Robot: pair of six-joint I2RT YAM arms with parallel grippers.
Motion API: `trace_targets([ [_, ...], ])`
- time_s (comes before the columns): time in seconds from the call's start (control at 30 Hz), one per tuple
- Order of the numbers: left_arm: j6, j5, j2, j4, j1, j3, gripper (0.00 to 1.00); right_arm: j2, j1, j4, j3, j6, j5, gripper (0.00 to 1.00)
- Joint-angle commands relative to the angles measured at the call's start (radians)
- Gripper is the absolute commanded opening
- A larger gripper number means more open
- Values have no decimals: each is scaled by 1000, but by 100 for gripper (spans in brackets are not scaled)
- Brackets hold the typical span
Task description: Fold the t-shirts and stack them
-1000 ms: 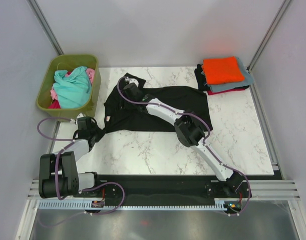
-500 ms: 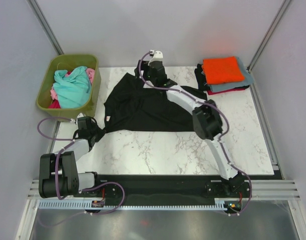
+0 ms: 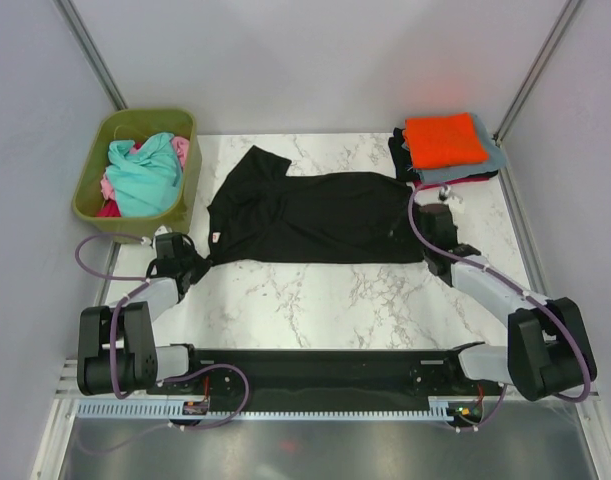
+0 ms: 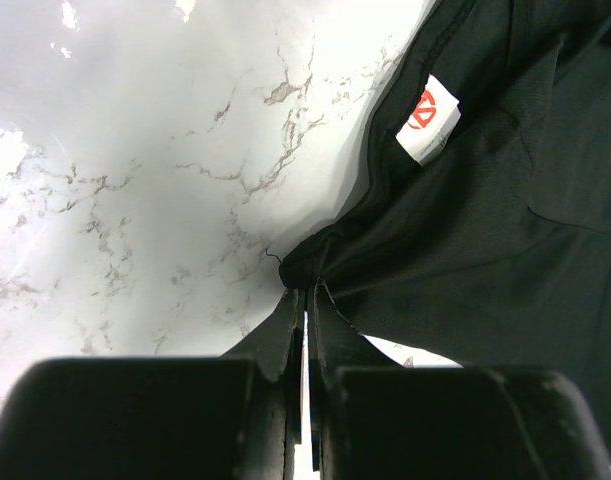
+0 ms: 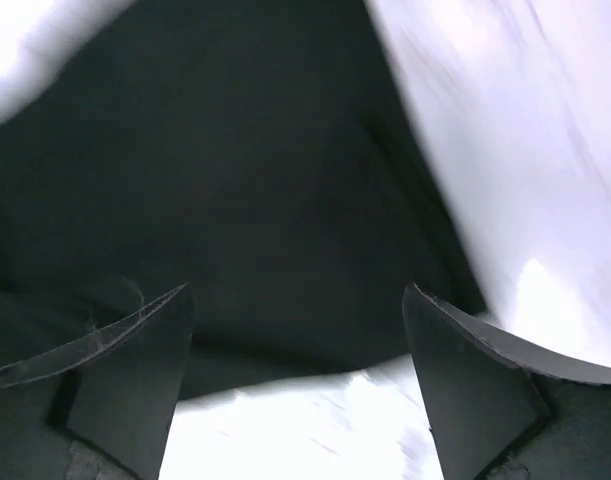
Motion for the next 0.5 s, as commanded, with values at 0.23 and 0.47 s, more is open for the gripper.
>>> trace_targets([
  [0.23, 29, 3, 16, -22, -5, 8, 2, 36, -156, -44, -231, 82, -117, 86],
  [0.47, 27, 3, 17, -23, -5, 8, 2, 130, -178, 27, -219, 88, -151, 70],
])
